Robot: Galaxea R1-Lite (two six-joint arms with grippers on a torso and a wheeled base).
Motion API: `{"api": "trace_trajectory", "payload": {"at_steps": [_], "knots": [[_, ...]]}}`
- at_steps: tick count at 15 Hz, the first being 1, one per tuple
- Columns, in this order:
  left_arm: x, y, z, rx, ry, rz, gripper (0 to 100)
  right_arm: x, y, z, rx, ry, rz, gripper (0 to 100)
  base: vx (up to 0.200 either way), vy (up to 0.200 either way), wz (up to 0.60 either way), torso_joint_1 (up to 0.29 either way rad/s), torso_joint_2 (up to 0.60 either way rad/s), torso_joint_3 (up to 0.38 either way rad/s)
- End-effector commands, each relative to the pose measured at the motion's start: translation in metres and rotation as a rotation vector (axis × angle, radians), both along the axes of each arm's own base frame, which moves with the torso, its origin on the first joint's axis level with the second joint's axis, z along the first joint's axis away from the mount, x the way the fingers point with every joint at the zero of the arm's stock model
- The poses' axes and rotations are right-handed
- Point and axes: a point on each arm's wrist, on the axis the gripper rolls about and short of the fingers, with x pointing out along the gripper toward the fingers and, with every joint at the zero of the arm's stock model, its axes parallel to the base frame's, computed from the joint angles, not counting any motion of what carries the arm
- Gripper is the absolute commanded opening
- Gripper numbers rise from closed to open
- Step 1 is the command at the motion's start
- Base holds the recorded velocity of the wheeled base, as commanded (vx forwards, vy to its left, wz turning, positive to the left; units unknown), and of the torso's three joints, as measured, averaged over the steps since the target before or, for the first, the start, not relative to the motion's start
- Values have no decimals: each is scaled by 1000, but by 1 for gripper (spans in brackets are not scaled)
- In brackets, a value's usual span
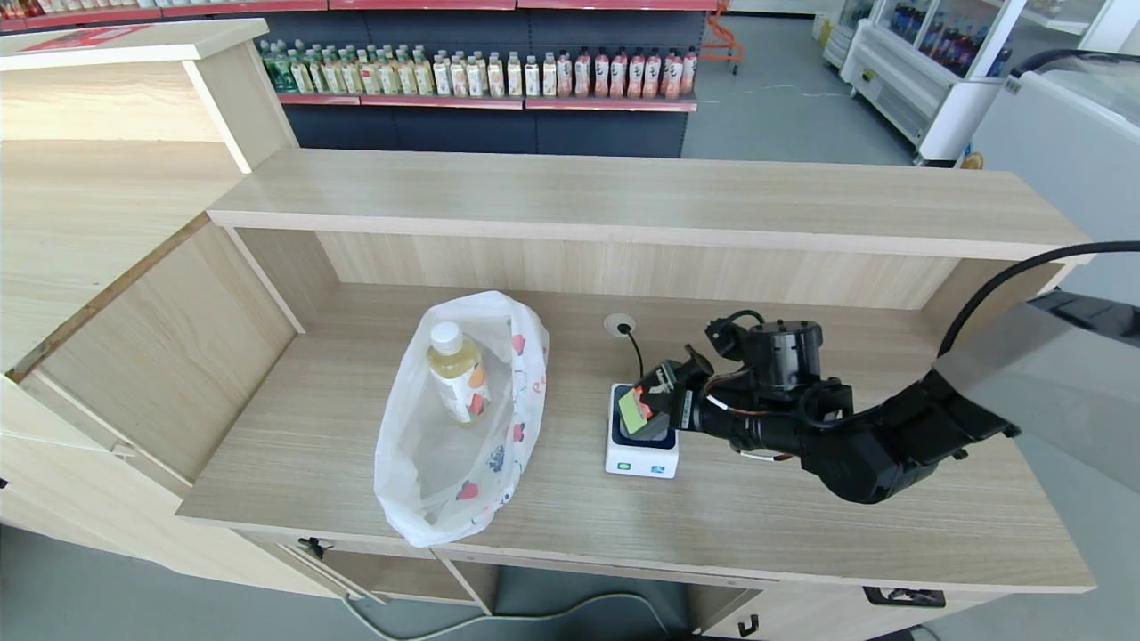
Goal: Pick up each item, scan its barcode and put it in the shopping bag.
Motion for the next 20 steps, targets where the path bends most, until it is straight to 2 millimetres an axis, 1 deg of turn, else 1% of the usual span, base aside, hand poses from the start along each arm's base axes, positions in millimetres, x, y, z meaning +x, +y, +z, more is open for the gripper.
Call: {"api": "trace_trajectory", "payload": {"at_steps": [1,2,4,5,6,8,9,12,16,18,20], "knots": [[0,0,0,0,0,0,100,-17,-38,50,-73,-171,-28,0,0,0,0,0,0,0],[0,0,0,-2,0,0,100,-20,-63,60,-182,-263,-44,0,0,0,0,0,0,0],[0,0,0,-2,0,0,100,-25,-99,83,-275,-380,-109,0,0,0,0,0,0,0],[0,0,0,-2,0,0,100,-27,-108,89,-296,-403,-129,0,0,0,0,0,0,0],[0,0,0,-2,0,0,100,-30,-124,99,-348,-456,-162,0,0,0,0,0,0,0],[0,0,0,-2,0,0,100,-35,-134,108,-364,-483,-191,0,0,0,0,0,0,0],[0,0,0,-2,1,0,100,-41,-138,114,-363,-491,-203,0,0,200,0,-2,-2,7],[0,0,0,-3,0,0,100,-48,-142,119,-363,-472,-197,0,0,200,0,4,1,6],[0,0,0,-2,0,0,100,-57,-137,112,-363,-443,-171,0,0,200,0,5,5,-1],[0,0,0,-2,0,0,100,-61,-125,107,-355,-428,-127,0,0,200,0,7,5,2],[0,0,0,-2,0,0,100,-61,-106,104,-303,-399,-30,0,0,200,0,0,-2,0]]}}
